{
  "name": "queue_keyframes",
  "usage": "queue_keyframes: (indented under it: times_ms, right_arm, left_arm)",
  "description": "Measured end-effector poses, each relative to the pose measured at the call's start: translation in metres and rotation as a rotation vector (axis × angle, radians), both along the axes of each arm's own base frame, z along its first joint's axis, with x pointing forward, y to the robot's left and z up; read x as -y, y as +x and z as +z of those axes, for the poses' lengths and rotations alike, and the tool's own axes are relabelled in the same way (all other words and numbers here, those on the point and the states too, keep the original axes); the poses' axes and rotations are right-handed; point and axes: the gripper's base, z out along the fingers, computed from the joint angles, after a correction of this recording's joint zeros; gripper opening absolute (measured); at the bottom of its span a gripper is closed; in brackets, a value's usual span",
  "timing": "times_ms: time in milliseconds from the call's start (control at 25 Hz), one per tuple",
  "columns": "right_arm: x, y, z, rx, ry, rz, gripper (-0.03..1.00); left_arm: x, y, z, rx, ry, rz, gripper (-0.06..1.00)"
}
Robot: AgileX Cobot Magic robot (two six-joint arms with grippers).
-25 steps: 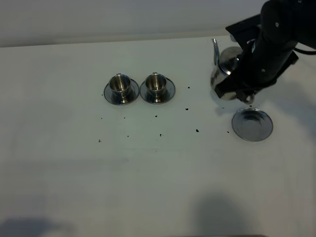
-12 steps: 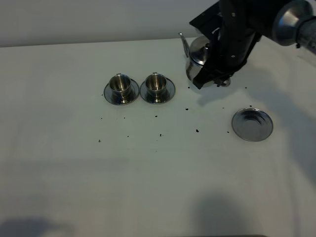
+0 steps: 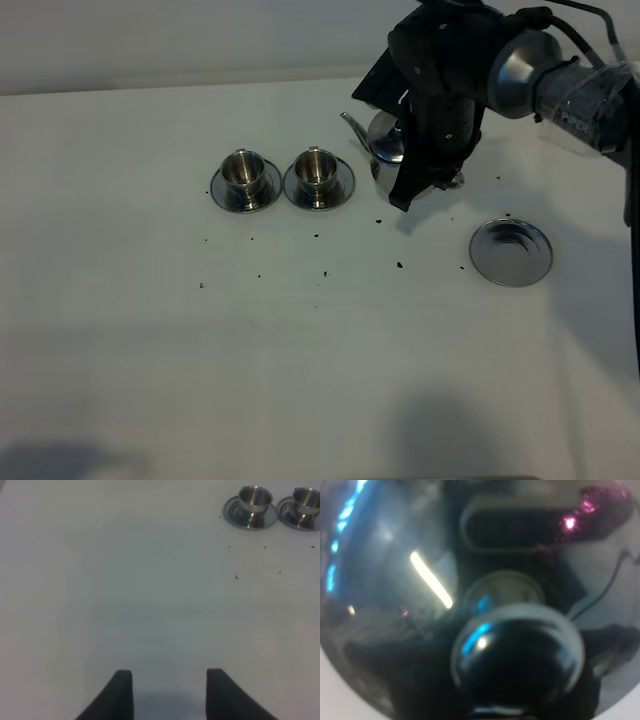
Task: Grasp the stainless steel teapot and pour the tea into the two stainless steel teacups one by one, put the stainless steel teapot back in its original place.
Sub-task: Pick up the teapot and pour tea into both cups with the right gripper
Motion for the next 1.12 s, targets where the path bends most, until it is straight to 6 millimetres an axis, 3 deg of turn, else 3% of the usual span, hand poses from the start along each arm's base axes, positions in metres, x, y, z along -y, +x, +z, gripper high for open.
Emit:
queue_keyframes:
  times_ms: [240,1120]
  right_arm:
    - [-0.018,-0.007,-0.01,0.017,-0.084,0.103,0.18]
    - [-0.028,-0.006,-0.025,0.099,-0.324,0.269,0.18]
  left_arm:
    - [0.0,0.0,0.0,0.0,0.0,0.0,0.38]
    - [0.0,0.0,0.0,0.0,0.001,-0.001,0.38]
